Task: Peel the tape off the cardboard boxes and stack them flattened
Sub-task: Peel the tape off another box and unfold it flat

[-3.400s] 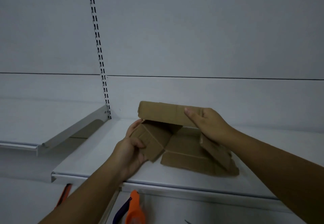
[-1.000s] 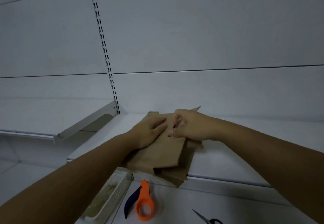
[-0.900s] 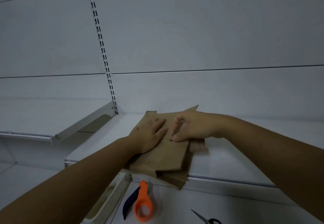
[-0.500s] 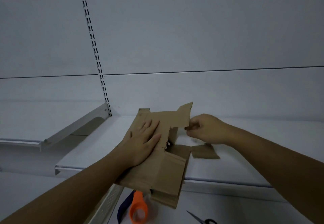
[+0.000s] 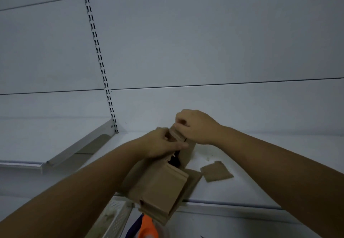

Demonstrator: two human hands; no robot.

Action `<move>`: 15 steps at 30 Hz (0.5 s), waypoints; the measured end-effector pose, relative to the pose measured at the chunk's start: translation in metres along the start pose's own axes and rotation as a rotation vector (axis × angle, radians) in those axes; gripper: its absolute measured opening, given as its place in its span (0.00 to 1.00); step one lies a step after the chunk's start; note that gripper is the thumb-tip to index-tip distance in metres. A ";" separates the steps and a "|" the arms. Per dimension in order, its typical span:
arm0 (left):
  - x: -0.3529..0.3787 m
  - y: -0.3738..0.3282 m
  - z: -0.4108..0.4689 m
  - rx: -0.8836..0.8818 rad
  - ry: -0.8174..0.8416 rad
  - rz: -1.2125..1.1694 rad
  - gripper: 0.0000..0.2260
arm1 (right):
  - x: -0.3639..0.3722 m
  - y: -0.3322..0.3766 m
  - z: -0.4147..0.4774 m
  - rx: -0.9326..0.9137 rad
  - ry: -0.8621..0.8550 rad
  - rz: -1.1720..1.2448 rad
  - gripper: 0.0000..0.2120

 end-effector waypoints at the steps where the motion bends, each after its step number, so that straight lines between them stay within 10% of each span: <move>1: 0.005 -0.001 0.003 0.000 -0.060 0.034 0.21 | 0.000 0.000 0.002 0.019 0.050 0.038 0.10; 10: 0.015 0.008 0.007 0.016 -0.231 -0.352 0.11 | -0.004 -0.047 -0.019 0.284 0.070 0.145 0.05; 15: 0.006 0.011 0.010 -0.128 -0.182 -0.488 0.16 | 0.009 -0.045 -0.014 0.520 0.200 0.302 0.19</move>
Point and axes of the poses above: each hand's wrist, its own z-axis towards the middle knuckle, its own x-axis out of the palm, y = z × x, the point moved 2 cm from there along z, towards the middle knuckle, and after that the axes turned 12 degrees about -y, right-handed, at the moved point
